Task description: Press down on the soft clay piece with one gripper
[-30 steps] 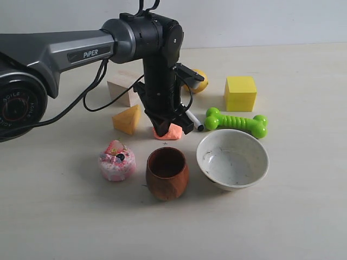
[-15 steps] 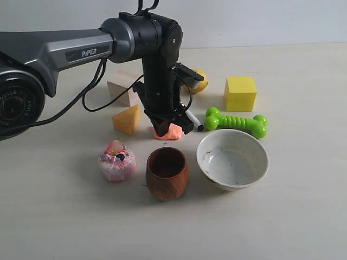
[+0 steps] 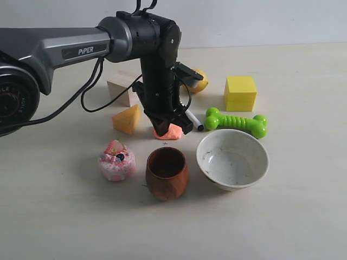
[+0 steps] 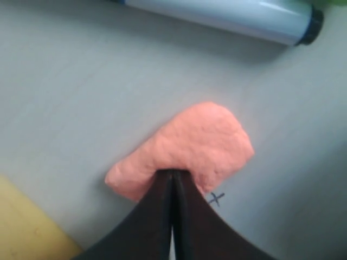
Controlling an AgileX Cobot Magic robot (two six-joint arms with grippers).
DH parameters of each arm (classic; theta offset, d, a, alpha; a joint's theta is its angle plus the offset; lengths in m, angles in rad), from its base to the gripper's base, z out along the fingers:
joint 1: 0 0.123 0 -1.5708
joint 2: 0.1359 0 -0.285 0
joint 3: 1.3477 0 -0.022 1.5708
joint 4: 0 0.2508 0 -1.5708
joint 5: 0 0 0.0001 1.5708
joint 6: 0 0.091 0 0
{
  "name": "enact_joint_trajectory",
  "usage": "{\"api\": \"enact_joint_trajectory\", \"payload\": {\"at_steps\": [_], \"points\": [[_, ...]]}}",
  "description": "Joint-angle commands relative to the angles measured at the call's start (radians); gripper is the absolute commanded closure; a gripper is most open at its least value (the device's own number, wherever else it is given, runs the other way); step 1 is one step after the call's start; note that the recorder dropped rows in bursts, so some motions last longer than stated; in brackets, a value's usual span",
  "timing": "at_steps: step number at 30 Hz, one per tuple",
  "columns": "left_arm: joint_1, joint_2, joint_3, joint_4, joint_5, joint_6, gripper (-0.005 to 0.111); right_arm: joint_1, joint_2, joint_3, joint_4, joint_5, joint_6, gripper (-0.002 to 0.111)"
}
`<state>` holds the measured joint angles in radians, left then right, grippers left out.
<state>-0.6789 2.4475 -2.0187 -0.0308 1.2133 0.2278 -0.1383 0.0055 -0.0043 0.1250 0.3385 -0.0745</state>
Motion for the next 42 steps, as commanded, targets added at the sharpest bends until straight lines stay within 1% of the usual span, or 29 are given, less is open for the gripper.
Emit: {"api": "enact_joint_trajectory", "payload": {"at_steps": [1, 8, 11, 13, 18, 30, 32, 33, 36, 42], "points": [[0.001, -0.03, 0.008, -0.028, -0.067, -0.004, 0.107, -0.006, -0.006, 0.004, -0.001, -0.004, -0.004, 0.108], [0.002, -0.081, 0.008, -0.02, -0.08, -0.011, 0.107, -0.006, -0.006, 0.004, -0.001, -0.004, -0.004, 0.108], [0.002, -0.065, 0.008, 0.06, -0.052, -0.069, 0.107, -0.006, -0.006, 0.004, -0.001, -0.004, -0.004, 0.108], [0.01, -0.05, 0.008, 0.084, -0.033, -0.078, 0.107, -0.006, -0.006, 0.004, -0.001, -0.004, -0.004, 0.108], [0.02, -0.018, 0.008, 0.072, -0.02, -0.079, 0.107, -0.006, -0.006, 0.004, 0.001, -0.004, -0.004, 0.108], [0.02, -0.018, 0.008, 0.072, -0.033, -0.073, 0.106, -0.006, -0.006, 0.004, 0.001, -0.004, -0.004, 0.108], [0.02, -0.02, 0.008, 0.07, -0.032, -0.073, 0.099, -0.006, -0.006, 0.004, 0.001, -0.004, -0.004, 0.108], [0.02, -0.02, 0.008, 0.07, -0.032, -0.073, 0.093, -0.006, -0.006, 0.004, 0.001, -0.004, -0.004, 0.108], [0.02, -0.021, 0.008, 0.065, -0.034, -0.073, 0.085, -0.006, -0.006, 0.004, 0.001, -0.004, -0.004, 0.108], [0.02, -0.049, 0.008, 0.055, -0.042, -0.073, 0.085, -0.006, -0.006, 0.004, 0.001, -0.004, -0.004, 0.108]]}}
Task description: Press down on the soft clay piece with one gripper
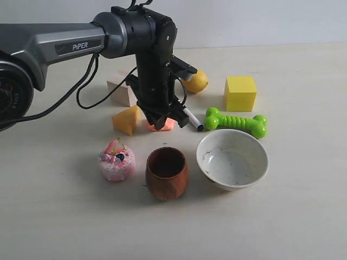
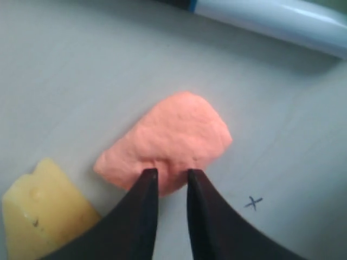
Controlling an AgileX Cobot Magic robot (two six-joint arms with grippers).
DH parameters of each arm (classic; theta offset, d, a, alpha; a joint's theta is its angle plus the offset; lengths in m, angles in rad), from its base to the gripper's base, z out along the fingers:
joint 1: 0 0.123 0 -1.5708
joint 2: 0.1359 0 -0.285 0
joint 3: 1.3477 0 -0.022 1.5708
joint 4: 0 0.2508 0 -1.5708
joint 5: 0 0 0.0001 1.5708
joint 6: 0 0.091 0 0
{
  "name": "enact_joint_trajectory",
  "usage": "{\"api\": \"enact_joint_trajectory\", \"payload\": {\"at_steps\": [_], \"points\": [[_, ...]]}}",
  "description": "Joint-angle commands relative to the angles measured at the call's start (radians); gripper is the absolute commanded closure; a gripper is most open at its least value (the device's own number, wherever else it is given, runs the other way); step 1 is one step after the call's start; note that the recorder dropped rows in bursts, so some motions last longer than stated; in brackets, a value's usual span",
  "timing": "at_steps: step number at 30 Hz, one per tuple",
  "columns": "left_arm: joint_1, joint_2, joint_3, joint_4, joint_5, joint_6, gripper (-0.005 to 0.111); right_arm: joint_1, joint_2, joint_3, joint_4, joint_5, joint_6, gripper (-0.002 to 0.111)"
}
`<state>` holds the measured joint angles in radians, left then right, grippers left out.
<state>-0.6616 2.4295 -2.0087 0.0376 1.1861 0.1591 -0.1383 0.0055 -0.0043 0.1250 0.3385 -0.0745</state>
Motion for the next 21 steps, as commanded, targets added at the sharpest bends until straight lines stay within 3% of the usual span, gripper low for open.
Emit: {"api": "enact_joint_trajectory", "payload": {"at_steps": [1, 5, 9, 21], "points": [[0.003, -0.036, -0.002, -0.013, -0.015, -0.005, 0.086, -0.006, -0.006, 0.004, 0.001, -0.004, -0.004, 0.108], [0.003, -0.044, -0.002, -0.015, -0.015, -0.005, 0.092, -0.006, -0.006, 0.004, 0.001, -0.004, -0.004, 0.108], [0.003, -0.044, -0.002, -0.018, -0.006, -0.005, 0.107, -0.006, -0.006, 0.004, 0.001, -0.004, -0.004, 0.108], [-0.006, -0.149, -0.002, -0.043, -0.013, -0.027, 0.107, -0.006, -0.006, 0.004, 0.001, -0.004, -0.004, 0.108]]}}
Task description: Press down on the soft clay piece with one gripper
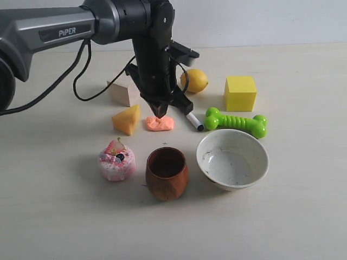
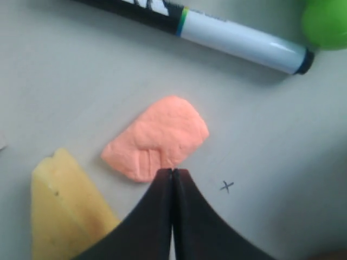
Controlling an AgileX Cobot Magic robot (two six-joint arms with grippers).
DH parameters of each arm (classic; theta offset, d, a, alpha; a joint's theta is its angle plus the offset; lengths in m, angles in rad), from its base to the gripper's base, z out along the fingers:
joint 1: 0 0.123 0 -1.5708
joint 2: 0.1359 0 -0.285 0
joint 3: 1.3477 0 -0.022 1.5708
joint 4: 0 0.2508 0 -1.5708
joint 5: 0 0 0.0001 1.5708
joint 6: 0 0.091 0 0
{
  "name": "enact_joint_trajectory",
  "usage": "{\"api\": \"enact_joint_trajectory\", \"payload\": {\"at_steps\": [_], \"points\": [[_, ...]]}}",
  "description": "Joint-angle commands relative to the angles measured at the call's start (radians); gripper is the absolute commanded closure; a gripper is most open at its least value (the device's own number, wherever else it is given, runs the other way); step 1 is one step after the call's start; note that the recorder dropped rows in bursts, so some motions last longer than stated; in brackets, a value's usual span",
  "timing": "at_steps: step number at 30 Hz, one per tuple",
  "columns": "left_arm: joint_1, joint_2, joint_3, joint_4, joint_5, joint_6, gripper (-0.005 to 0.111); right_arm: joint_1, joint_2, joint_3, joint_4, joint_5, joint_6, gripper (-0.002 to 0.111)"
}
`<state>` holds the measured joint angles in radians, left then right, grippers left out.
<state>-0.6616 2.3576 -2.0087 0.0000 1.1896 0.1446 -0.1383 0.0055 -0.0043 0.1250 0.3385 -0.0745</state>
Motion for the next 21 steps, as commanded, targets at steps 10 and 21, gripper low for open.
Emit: {"api": "enact_joint_trajectory", "payload": {"at_steps": [10, 21], "points": [[-0.038, -0.351, 0.057, -0.041, -0.094, -0.035, 0.107, -0.006, -0.006, 0.004, 0.003, -0.004, -0.004, 0.108], [-0.036, -0.77, 0.637, -0.037, -0.514, -0.082, 0.107, -0.006, -0.006, 0.004, 0.003, -0.004, -0.004, 0.108]]}}
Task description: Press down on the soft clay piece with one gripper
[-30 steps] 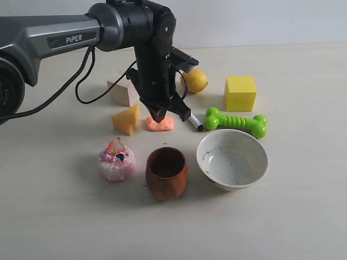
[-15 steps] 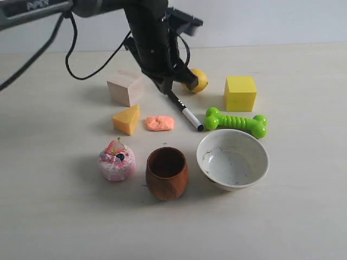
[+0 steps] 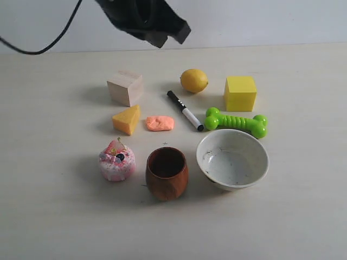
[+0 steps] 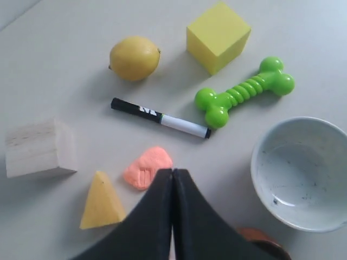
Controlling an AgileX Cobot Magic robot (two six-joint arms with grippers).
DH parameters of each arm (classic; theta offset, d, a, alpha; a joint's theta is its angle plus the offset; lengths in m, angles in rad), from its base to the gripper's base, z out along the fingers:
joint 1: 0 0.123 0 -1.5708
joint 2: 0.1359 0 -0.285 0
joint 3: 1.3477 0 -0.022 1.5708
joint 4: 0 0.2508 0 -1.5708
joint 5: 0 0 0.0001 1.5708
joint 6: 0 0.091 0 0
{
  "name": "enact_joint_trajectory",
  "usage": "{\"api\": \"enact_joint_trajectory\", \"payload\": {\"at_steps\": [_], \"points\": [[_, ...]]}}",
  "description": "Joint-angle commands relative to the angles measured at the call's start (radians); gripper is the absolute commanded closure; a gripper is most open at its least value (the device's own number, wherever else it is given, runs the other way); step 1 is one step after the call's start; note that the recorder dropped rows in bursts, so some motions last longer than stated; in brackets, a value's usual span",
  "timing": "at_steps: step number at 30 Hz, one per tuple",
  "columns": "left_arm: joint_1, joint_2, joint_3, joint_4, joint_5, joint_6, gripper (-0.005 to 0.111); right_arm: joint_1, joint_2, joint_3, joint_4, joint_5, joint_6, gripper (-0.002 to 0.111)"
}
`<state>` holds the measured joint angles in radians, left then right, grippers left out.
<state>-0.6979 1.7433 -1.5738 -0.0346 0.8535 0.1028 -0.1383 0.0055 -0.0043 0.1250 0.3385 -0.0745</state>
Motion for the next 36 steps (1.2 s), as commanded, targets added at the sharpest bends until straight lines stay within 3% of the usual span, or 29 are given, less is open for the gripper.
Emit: {"api": "enact_joint_trajectory", "payload": {"at_steps": [1, 8, 13, 20, 36], "points": [[0.0, -0.191, 0.262, -0.002, -0.211, -0.052, 0.107, -0.006, -0.006, 0.004, 0.003, -0.004, -0.004, 0.108], [0.0, -0.503, 0.553, -0.002, -0.427, -0.075, 0.107, -0.006, -0.006, 0.004, 0.003, -0.004, -0.004, 0.108], [0.0, -0.68, 0.636, 0.035, -0.422, -0.075, 0.107, -0.006, -0.006, 0.004, 0.003, -0.004, -0.004, 0.108], [0.0, -0.853, 0.649, 0.04, -0.306, -0.075, 0.107, -0.006, -0.006, 0.004, 0.003, -0.004, -0.004, 0.108], [0.0, -0.977, 0.649, 0.078, -0.306, -0.075, 0.107, -0.006, -0.006, 0.004, 0.003, -0.004, -0.004, 0.108]]}}
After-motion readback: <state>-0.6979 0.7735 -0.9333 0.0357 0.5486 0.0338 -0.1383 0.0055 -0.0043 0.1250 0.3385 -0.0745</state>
